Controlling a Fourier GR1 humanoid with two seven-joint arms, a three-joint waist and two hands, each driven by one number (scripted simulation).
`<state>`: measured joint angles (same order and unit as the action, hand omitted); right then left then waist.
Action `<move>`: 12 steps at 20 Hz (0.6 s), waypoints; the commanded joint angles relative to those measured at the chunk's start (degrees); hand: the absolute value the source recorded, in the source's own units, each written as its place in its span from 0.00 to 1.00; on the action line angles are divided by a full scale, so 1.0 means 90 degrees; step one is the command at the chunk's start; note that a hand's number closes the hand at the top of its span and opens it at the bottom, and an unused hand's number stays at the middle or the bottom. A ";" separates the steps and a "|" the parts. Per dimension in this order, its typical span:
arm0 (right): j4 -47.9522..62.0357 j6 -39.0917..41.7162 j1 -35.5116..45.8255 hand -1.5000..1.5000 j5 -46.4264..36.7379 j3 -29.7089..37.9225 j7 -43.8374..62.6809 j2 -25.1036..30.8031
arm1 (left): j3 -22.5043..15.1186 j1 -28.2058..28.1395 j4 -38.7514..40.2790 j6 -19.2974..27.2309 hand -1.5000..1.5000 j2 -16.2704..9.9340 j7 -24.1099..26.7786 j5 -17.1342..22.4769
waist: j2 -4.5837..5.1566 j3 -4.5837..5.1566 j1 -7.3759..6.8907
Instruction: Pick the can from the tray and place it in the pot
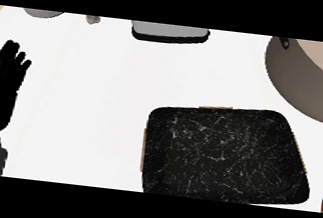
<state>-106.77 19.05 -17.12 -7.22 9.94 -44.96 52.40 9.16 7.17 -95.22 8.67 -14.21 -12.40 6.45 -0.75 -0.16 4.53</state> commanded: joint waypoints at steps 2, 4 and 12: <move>0.1347 0.0594 0.0008 1.00 0.1617 0.1680 -0.0745 0.0189 | -0.0304 0.0282 -0.0101 0.0128 0.50 0.0188 -0.0173 -0.0153 | 0.0055 0.0006 -0.0237; 0.1539 0.0986 -0.0063 1.00 0.2095 0.2264 -0.0625 0.0503 | -0.0161 0.0100 0.0019 -0.0137 0.50 0.0028 0.0018 -0.0035 | 0.0057 0.0019 -0.0327; 0.4025 0.1725 0.1664 1.00 0.2447 0.1727 -0.0094 0.1380 | -0.0349 0.0506 0.0264 -0.0130 0.50 0.0225 0.0042 -0.0119 | 0.0118 0.0012 -0.0628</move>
<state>-79.36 26.07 -7.99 12.45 26.49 -43.15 61.83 5.95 9.97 -93.76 7.62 -12.29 -11.66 5.31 0.15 -0.04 -0.26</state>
